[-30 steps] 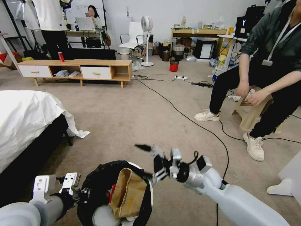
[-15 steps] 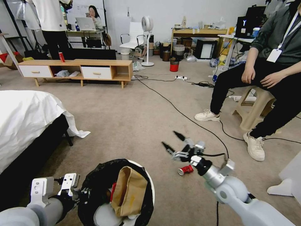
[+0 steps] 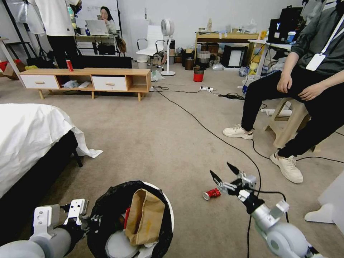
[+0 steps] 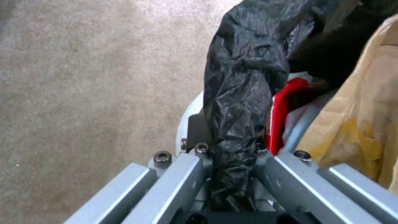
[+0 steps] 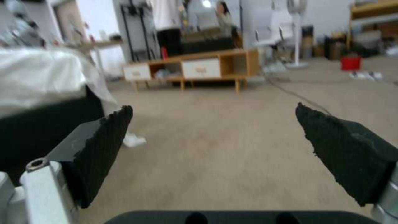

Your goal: Pick up the trash bin and place the garbage on the floor into it.

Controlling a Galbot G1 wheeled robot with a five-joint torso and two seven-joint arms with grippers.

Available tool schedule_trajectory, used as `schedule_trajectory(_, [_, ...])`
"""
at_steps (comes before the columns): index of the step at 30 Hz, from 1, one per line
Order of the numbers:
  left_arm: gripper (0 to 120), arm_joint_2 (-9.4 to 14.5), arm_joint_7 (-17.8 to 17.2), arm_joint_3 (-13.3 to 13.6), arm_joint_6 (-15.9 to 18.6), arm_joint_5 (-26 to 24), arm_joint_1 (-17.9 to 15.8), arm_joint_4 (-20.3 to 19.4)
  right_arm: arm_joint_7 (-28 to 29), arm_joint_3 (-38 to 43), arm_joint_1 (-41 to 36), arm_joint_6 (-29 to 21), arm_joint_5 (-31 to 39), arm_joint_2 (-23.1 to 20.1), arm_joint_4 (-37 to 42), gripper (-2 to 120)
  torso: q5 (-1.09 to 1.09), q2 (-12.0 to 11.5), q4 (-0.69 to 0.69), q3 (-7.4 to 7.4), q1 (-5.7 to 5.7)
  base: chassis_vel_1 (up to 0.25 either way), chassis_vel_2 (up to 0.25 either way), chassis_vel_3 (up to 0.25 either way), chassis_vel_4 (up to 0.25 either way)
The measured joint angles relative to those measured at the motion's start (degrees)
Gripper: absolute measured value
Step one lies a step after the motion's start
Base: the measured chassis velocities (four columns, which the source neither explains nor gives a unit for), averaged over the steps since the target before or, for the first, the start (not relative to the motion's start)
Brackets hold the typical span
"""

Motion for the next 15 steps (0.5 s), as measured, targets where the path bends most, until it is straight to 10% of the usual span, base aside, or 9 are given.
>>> schedule_trajectory(15, [1,-4.45,1.23,-0.23,0.00,4.94,0.64,0.69,-3.83,5.47,-14.87,0.32,-10.15,5.85,-7.10,100,-0.02,0.00,-0.02,0.00,0.00,0.000,0.000,0.000,0.000])
